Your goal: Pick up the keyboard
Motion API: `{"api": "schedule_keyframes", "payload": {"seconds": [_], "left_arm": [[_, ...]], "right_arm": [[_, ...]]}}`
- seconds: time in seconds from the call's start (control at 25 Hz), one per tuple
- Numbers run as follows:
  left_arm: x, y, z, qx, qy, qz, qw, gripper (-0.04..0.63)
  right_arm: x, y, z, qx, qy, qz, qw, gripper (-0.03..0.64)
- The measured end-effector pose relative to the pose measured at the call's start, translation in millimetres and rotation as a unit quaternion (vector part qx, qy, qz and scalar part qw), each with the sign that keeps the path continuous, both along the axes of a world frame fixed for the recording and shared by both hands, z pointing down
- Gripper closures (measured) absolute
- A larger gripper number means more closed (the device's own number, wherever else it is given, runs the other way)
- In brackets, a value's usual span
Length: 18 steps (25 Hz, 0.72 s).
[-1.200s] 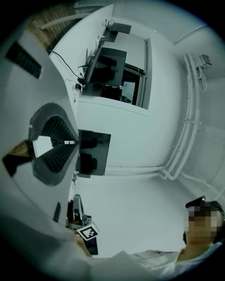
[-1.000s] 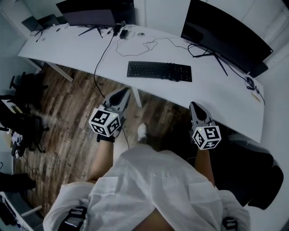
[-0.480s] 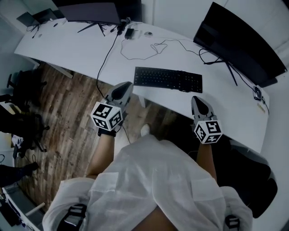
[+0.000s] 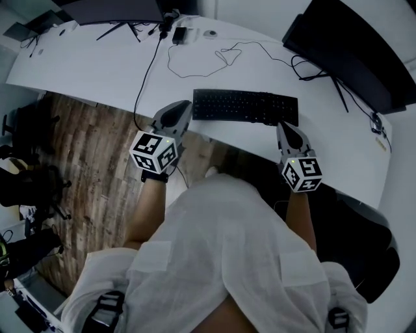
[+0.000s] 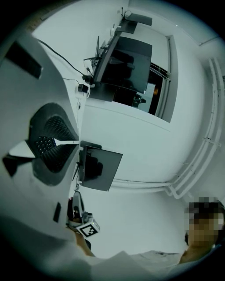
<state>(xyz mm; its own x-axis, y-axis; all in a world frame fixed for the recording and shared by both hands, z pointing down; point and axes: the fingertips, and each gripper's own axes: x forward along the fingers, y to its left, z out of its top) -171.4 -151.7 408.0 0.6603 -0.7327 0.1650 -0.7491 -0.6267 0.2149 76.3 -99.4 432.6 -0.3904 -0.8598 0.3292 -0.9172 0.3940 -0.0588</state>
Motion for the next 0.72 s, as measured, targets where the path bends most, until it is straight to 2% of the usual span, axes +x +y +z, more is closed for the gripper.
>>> {"api": "schedule_keyframes", "payload": {"seconds": [0.36,0.72], "left_arm": [[15,-13,50,-0.053,-0.015,0.013,0.9984,0.572],[19,-46,81,-0.090,-0.028,-0.036,0.9949,0.572]], "right_arm": [[12,-15,34,-0.041,0.014,0.004,0.999,0.612],[41,-45,62,-0.077,0.012,0.004,0.997,0.612]]}}
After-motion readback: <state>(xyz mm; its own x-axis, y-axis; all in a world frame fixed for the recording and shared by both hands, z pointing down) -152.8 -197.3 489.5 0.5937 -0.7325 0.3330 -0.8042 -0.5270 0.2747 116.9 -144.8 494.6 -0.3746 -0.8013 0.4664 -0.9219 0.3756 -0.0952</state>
